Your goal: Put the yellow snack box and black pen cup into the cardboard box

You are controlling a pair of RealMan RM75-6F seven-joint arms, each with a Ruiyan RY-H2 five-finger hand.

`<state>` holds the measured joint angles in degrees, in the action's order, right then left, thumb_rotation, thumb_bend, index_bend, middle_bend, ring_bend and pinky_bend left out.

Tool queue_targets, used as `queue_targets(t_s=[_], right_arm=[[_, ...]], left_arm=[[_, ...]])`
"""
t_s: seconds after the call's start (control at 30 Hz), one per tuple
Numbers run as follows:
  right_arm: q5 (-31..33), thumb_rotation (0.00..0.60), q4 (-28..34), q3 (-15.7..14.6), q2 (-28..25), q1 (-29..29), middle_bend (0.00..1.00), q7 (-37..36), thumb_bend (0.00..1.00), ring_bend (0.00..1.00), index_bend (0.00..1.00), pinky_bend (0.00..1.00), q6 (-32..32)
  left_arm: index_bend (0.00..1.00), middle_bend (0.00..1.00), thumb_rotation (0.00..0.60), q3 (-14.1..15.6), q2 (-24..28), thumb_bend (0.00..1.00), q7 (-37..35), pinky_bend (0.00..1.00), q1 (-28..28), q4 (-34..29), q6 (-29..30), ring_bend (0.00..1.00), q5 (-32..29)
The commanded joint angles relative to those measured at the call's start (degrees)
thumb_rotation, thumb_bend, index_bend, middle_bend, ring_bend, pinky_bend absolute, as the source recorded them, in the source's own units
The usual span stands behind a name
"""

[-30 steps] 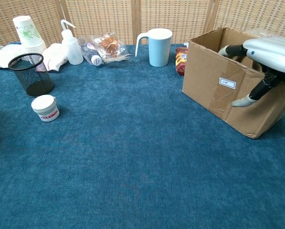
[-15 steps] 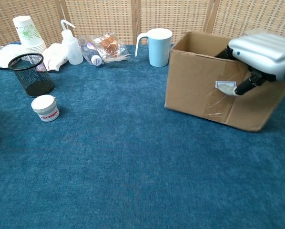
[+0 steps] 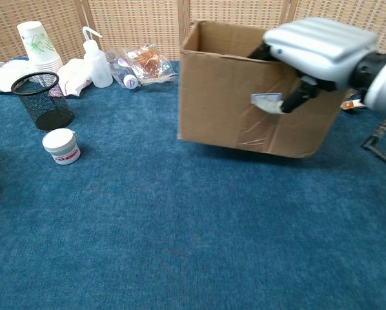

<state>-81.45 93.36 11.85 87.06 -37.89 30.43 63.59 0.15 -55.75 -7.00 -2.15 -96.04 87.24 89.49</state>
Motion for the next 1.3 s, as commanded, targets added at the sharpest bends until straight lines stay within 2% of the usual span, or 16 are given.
queue_targets(t_s=[0.03,0.3,0.43,1.1,1.3], right_arm=[[2.18,0.600,1.58,0.72,2.95,-1.68,0.65,4.02,0.51,0.65,0.62,0.84,-0.69],[6.15,0.600,-0.26,1.86,9.58,-4.84,0.65,9.66,0.51,0.65,0.62,0.84,-1.26],[7.64,0.600,-2.88,2.71,12.50,-6.36,0.65,9.83,0.51,0.65,0.62,0.84,-1.69],[7.87,0.600,-9.48,4.41,23.14,-13.81,0.65,14.83,0.51,0.65,0.62,0.84,-2.27],[8.02,0.600,-11.76,4.07,25.15,-14.83,0.65,15.10,0.51,0.65,0.62,0.84,-2.24]], left_arm=[[0.00,0.00,0.600,-0.02,0.10,0.06,-0.22,0.00,0.02,0.11,0.07,0.00,0.00],[0.00,0.00,0.600,0.03,0.49,0.06,-1.80,0.00,0.11,0.39,0.22,0.00,0.10],[0.00,0.00,0.600,0.10,0.63,0.06,-2.60,0.00,0.05,0.37,0.05,0.00,0.18],[0.00,0.00,0.600,0.10,1.63,0.06,-6.25,0.00,0.16,1.08,0.44,0.00,0.40],[0.00,0.00,0.600,-0.02,2.01,0.06,-7.62,0.00,0.37,1.30,1.10,0.00,0.55]])
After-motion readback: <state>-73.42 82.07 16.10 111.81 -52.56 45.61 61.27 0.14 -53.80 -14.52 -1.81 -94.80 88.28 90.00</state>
